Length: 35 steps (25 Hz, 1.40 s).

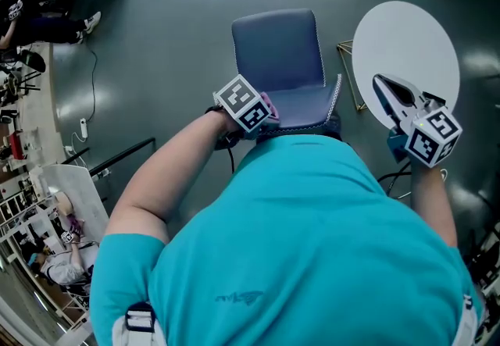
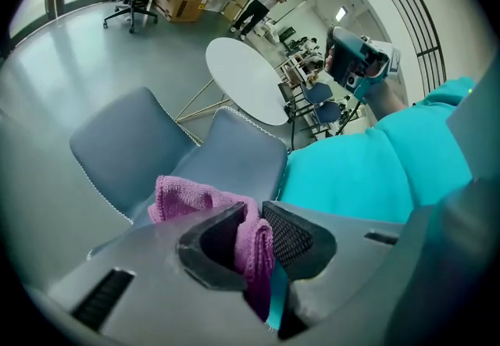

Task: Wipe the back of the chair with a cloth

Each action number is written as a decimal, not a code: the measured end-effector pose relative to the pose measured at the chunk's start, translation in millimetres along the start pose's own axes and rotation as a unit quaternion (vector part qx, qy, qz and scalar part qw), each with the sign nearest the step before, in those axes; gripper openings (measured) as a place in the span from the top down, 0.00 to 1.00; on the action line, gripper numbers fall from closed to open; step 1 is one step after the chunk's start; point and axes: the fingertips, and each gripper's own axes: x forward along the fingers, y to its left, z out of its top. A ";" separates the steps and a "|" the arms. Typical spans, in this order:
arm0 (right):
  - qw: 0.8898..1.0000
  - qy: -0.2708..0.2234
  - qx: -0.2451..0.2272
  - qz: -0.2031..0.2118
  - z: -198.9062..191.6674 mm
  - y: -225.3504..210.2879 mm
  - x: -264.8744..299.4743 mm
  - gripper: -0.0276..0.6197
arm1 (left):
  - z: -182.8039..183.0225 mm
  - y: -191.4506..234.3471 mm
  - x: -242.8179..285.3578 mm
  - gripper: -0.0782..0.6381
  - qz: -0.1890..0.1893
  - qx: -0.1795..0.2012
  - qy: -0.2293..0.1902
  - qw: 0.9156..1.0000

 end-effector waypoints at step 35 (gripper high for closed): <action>0.994 -0.008 0.063 -0.086 -34.6 -61.7 -69.3 0.96 | 127.0 -22.4 77.7 0.78 -0.088 0.038 0.014 0.995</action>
